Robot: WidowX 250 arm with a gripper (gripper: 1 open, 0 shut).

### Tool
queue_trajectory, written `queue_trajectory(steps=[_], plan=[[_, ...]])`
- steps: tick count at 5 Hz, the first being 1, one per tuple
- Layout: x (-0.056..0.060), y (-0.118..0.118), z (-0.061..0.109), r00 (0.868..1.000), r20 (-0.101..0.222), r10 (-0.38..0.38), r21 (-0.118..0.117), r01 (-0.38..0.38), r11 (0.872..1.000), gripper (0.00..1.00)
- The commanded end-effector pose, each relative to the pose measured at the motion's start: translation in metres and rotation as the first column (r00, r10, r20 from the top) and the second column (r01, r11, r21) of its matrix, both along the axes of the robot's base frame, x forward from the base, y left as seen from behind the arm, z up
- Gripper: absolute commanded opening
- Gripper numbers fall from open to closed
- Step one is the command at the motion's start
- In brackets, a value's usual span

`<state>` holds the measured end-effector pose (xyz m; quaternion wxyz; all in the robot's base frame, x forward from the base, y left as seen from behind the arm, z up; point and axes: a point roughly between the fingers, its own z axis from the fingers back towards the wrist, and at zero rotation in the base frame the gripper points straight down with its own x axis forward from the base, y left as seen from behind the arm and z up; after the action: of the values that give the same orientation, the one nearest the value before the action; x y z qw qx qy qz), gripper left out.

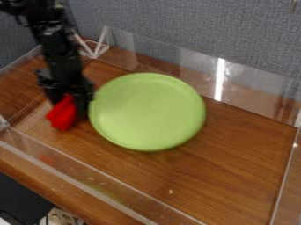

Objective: Put the red object on the right side

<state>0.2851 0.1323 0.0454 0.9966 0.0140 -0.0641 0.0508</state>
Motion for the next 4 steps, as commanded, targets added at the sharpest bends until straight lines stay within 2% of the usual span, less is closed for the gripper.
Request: queue_trajectory(steps=[1, 2, 3, 4], plan=[[0.007, -0.022, 0.055, 0.993, 0.106, -0.062, 0.025, 0.059, 0.998, 0.0], [0.009, -0.056, 0.077, 0.98, 0.127, -0.154, 0.01, 0.154, 0.988, 0.0], [0.01, -0.098, 0.079, 0.973, 0.125, -0.193, 0.007, 0.194, 0.981, 0.0], [0.014, -0.135, 0.063, 0.972, 0.099, -0.214, 0.011, 0.214, 0.977, 0.0]])
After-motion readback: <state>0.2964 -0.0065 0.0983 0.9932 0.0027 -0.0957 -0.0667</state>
